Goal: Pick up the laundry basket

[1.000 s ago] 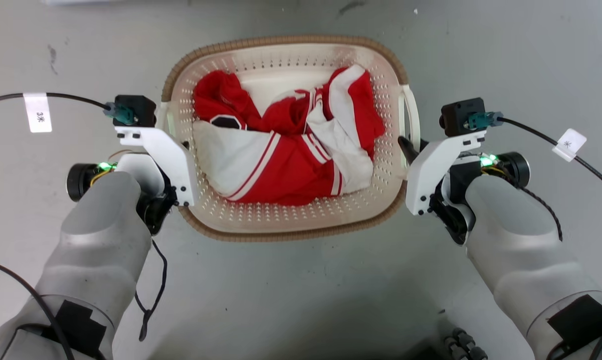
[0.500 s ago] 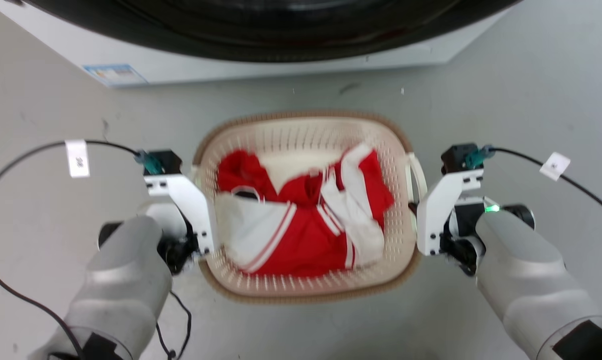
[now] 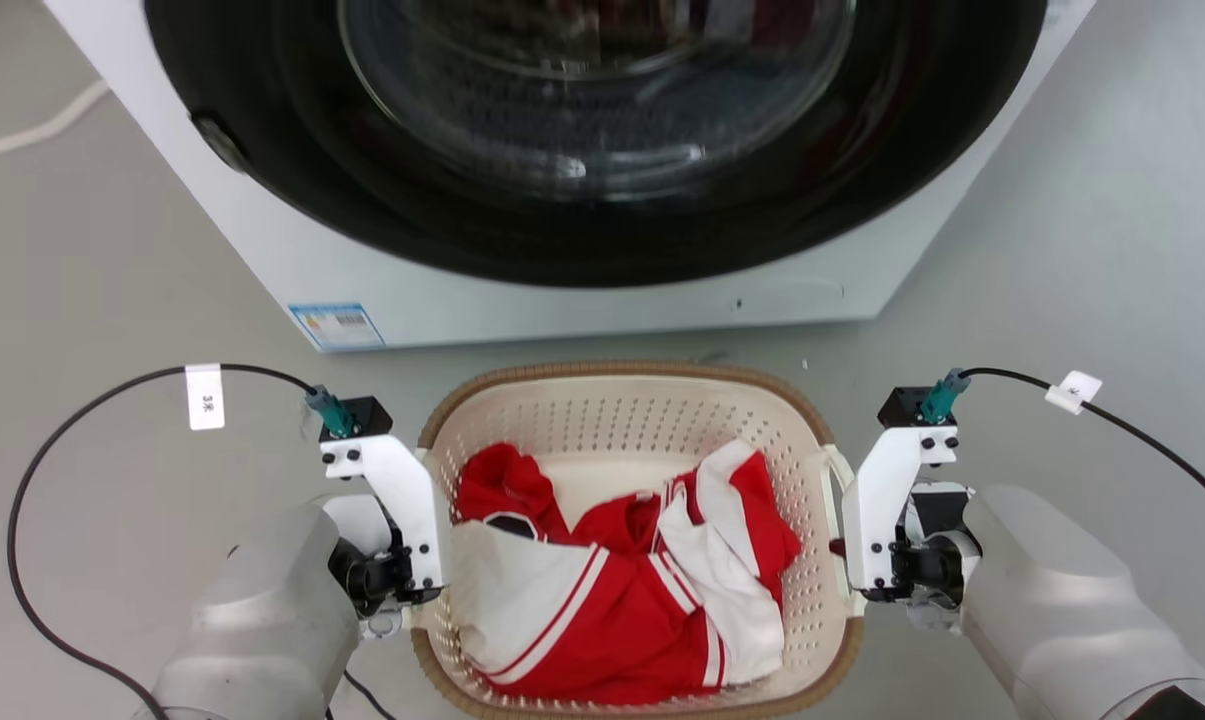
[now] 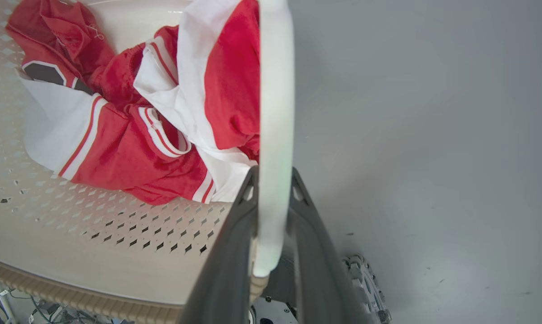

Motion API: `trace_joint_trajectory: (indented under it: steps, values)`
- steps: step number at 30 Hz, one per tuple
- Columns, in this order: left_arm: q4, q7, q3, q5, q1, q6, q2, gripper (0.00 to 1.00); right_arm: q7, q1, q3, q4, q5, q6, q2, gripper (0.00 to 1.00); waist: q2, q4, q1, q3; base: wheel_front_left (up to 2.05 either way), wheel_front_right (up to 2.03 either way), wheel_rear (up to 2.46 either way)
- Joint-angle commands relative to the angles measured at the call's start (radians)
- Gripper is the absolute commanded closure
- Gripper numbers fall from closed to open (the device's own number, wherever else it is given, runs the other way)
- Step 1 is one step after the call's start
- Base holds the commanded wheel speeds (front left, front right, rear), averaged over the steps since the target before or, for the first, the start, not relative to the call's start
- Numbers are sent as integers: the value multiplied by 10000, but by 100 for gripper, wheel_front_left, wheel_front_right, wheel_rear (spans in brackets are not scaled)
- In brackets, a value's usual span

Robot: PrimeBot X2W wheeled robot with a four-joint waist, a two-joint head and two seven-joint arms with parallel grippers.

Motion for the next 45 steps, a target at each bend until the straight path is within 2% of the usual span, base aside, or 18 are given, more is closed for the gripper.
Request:
trace_joint_trajectory:
  steps: [1, 8, 19, 45]
  values:
    - [-72, 84, 5, -152, 44, -129, -112, 100, 285, 181, 72, 67, 62, 8, 71, 100, 0, 137, 2, -650, 0, 0, 0]
    - [185, 695, -111, -508, 361, -129, -242, 100, 1087, 340, 98, 246, 285, 6, 101, 100, 0, 274, 2, -1598, 0, 0, 0]
    - [477, 1279, -235, -878, 1096, -129, -514, 100, 1560, 997, 51, 477, 308, 6, 17, 100, 0, 451, 2, -2839, 0, 0, 0]
    - [284, 1189, -739, -1184, 1790, -130, -777, 100, 2379, 1464, -482, 519, -413, 3, -278, 100, 0, 593, 2, -3724, 0, 0, 0]
